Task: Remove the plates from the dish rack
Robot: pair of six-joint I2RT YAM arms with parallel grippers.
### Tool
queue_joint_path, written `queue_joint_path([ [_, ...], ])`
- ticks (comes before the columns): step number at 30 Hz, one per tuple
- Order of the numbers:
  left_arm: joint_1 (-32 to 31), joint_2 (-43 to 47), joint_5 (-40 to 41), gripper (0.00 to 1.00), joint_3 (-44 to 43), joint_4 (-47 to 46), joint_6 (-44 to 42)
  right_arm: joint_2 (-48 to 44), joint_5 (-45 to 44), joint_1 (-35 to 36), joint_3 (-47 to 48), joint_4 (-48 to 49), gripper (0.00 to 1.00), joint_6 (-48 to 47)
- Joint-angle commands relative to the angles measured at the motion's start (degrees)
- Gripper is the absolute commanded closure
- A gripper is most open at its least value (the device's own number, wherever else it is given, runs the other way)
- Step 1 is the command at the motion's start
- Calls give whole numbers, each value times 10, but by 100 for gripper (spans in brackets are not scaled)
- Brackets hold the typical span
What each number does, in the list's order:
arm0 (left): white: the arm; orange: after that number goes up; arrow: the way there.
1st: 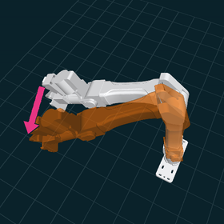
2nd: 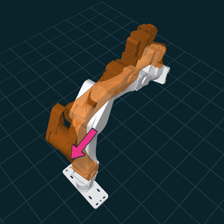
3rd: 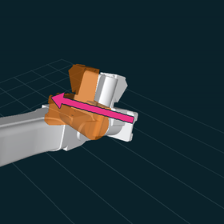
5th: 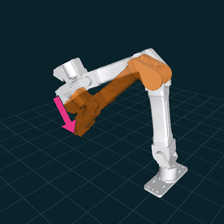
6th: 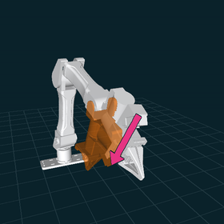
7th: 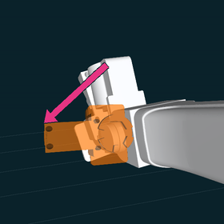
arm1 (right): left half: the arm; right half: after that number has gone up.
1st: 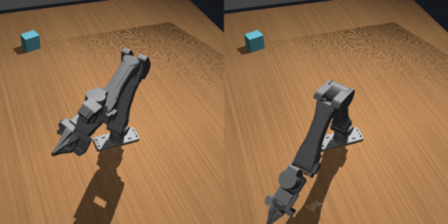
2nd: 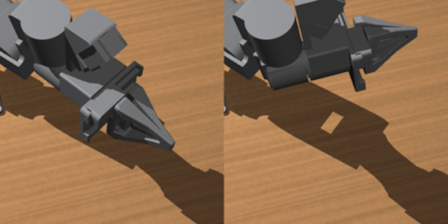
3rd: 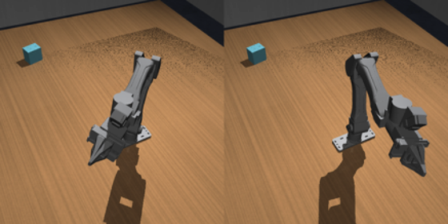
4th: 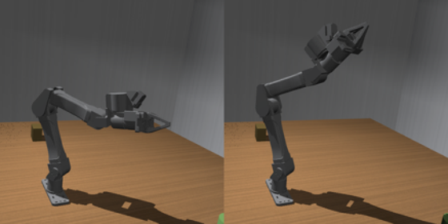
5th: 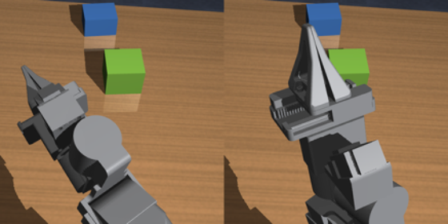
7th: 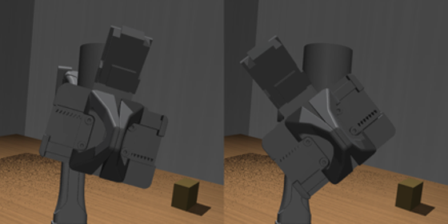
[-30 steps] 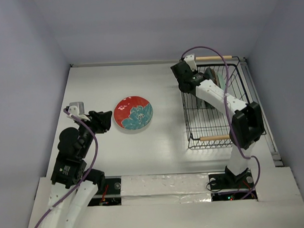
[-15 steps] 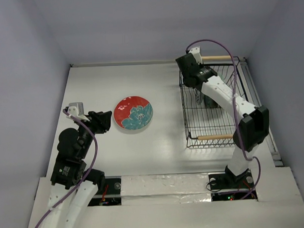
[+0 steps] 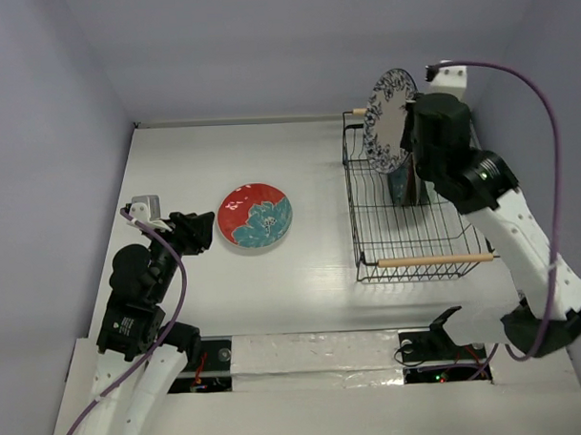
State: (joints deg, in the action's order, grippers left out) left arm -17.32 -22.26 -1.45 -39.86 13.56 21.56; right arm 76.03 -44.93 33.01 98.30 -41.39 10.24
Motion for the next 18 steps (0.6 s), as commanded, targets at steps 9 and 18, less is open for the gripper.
queue_joint_path([
  [9,-3,3,7,54,0,-18,1,53,367,77,-97,333,100,208],
  [18,-3,5,8,53,0,-19,2,228,433,117,-88,452,100,332],
])
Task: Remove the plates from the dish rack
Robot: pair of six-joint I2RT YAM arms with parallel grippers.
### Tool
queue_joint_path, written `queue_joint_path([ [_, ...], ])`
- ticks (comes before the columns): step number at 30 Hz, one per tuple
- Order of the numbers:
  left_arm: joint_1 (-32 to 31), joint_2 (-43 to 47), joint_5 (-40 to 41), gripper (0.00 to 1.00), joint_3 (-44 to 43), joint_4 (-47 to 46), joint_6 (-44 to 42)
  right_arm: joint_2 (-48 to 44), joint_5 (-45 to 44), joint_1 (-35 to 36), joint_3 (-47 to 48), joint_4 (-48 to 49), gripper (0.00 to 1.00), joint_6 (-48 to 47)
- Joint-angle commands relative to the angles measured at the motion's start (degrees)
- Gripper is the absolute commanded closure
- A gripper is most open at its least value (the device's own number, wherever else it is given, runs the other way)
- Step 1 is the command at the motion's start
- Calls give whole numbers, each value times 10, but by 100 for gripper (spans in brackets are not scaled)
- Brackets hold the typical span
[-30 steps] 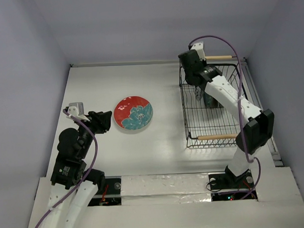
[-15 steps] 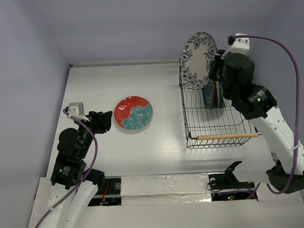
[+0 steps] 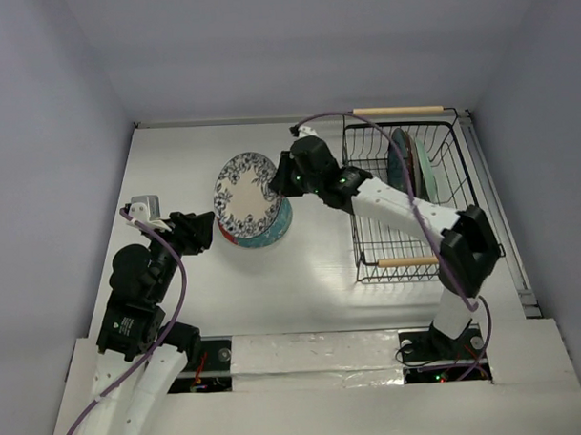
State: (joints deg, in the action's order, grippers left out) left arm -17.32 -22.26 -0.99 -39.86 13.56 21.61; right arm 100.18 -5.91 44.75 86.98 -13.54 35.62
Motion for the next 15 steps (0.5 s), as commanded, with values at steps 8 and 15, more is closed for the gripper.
queue_joint_path([
  [8,-3,6,1,53,0,-19,1,46,30,0,-30,227,100,147],
  [15,-3,4,-1,53,0,-20,2,71,14,0,-76,253,100,176],
])
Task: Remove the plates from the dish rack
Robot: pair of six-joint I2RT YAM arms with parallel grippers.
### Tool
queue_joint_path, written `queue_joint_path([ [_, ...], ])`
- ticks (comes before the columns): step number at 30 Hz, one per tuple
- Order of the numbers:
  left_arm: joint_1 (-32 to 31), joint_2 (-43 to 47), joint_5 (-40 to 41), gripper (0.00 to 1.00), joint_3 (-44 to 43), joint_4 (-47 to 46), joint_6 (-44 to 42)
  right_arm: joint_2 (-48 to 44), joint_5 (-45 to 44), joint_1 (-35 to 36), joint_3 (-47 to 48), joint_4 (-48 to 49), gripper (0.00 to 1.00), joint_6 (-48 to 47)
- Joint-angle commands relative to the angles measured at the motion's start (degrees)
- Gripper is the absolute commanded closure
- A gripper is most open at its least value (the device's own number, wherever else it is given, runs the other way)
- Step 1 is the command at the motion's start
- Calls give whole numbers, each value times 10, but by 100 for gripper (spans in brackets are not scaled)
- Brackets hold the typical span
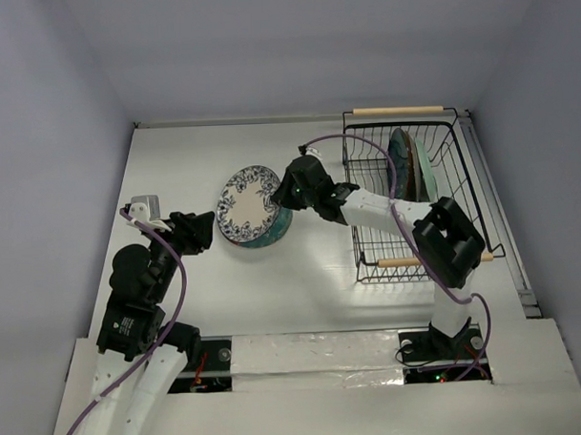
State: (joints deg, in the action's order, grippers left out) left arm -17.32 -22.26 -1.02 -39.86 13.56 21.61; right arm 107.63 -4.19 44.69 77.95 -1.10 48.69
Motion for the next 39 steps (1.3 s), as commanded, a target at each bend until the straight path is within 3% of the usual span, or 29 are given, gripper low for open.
queue_joint_path([
  [1,-3,5,0,53,0,-20,2,2,-1,0,14,129,100,49],
  [7,-3,6,0,53,0,-19,2,6,2,0,-9,149,96,68],
  [14,-3,8,0,53,0,-19,3,6,-4,0,-41,141,63,75],
  [22,-3,12,-2,53,1,-20,3,13,-14,0,-48,83,47,33],
  [26,-3,13,-3,53,1,-20,3,12,-31,0,-34,35,31,-4],
  [33,-3,14,-3,53,2,-20,4,13,-83,11,-14,-49,12,-63],
  [39,-3,13,-4,53,2,-20,4,-42,-81,11,-2,-98,7,-120],
])
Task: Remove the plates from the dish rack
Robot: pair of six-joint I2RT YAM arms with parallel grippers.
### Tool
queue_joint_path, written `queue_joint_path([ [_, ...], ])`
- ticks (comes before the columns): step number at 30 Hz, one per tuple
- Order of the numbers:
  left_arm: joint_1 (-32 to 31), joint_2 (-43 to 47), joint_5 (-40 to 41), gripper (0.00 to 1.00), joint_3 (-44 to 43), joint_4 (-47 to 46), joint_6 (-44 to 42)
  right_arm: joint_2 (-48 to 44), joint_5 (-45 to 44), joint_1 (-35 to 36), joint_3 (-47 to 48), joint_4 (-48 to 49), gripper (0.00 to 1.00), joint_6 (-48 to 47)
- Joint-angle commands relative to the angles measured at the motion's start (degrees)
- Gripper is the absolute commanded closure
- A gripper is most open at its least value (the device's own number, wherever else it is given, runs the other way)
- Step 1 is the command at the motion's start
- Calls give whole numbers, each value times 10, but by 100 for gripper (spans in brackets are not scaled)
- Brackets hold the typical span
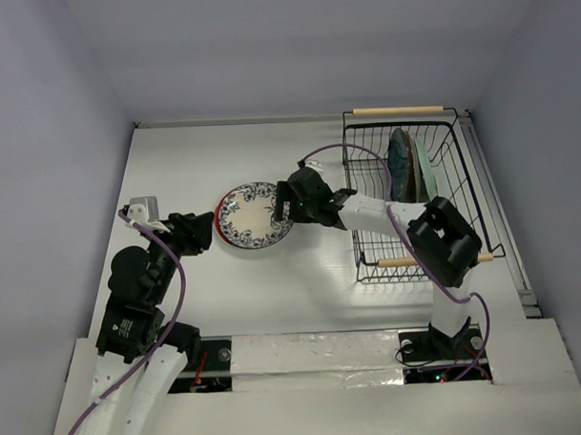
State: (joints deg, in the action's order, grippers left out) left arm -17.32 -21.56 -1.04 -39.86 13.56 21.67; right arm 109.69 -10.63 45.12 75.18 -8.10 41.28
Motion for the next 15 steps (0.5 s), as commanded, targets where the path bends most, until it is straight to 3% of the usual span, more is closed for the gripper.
queue_joint_path([
  [1,-3,6,-4,53,2,-20,4,-80,-18,7,29,-42,8,-61],
  [3,-3,6,-5,53,2,-20,3,-143,-31,7,30,-53,22,-75],
  [4,-3,6,-4,53,2,-20,4,-166,-39,7,28,-61,35,-83],
  [5,-3,6,-4,53,2,-20,3,-190,-52,7,24,-69,51,-97],
  [6,-3,6,-5,54,2,-20,3,-234,-93,7,25,-79,83,-103],
  [8,-3,6,-5,58,2,-20,3,-270,-149,-7,30,-111,100,-124],
  [13,-3,6,-5,85,3,-22,3,-335,-220,-86,23,-183,100,-165],
  [15,-3,5,-4,91,3,-22,4,-346,-232,-107,14,-200,100,-173],
])
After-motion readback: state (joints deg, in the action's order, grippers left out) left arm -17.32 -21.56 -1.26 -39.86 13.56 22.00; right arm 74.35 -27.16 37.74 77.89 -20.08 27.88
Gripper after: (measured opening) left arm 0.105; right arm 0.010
